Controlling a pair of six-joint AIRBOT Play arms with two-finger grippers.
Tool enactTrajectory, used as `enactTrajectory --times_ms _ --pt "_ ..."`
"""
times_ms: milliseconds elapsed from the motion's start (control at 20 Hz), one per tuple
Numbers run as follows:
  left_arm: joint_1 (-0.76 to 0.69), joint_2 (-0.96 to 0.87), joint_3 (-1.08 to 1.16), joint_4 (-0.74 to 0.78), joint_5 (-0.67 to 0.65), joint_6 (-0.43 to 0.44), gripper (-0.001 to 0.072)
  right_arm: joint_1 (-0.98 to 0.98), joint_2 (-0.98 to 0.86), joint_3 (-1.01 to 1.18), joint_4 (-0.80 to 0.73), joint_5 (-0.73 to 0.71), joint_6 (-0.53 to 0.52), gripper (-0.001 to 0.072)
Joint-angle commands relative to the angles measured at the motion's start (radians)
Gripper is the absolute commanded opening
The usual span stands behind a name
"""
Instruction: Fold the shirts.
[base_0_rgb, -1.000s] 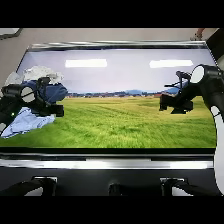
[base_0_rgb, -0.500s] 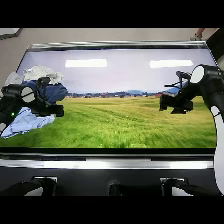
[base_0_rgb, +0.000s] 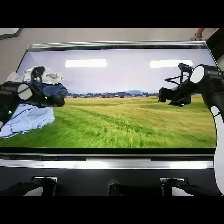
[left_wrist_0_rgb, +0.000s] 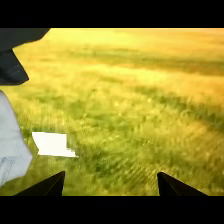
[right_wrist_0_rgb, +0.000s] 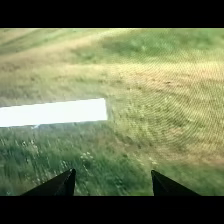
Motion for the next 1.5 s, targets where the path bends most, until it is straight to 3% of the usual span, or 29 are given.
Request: enactTrajectory --times_ms 0,200,250,300,400,600,850,1150,1200,1250,1300,1450 --pt "0.184 0.0 0.108 -0.006 -0.072 -0.063 0.0718 0.001 0.0 0.001 0.004 -0.055 -0.023 0.0557" --pt "0.667 0.005 0.064 -0.306 -0.142 -0.01 0.0717 0.001 0.0 0.0 0.072 -0.023 -0.057 0.0579" --pt "0.761 0.005 0.022 -0.35 -0.133 -0.01 0.0717 0.001 0.0 0.0 0.11 -0.022 -0.082 0.0644" --pt "0.83 0.005 -0.024 -0.382 -0.112 -0.001 0.0717 0.001 0.0 0.0 0.147 -0.022 -0.105 0.0683" --pt "0.922 0.003 -0.126 -0.434 -0.047 0.009 0.0717 0.001 0.0 0.0 0.209 -0.022 -0.129 0.0683" --pt "0.941 -0.035 -0.299 -0.555 0.169 0.079 0.0717 0.001 0.0 0.0 0.226 -0.024 -0.147 0.0685" --pt "0.885 -0.152 -0.326 -0.785 0.363 0.283 0.0717 0.001 0.0 0.0 0.227 -0.026 -0.172 0.0685" --pt "0.865 -0.262 -0.326 -0.785 0.426 0.289 0.0709 0.001 0.0 0.0 0.277 0.024 -0.16 0.0685" --pt "0.865 -0.264 -0.326 -0.785 0.423 0.289 0.0574 0.001 0.0 0.0 0.28 0.039 -0.16 0.0685" --pt "0.865 -0.261 -0.326 -0.786 0.412 0.289 0.0233 0.001 0.0 0.0 0.278 0.053 -0.16 0.0684" --pt "0.865 -0.255 -0.323 -0.792 0.393 0.292 0.0042 0.001 0.0 0.0 0.276 0.066 -0.161 0.0684" --pt "0.865 -0.183 -0.307 -0.856 0.325 0.371 0.0034 0.001 0.001 0.001 0.274 0.087 -0.161 0.0682"
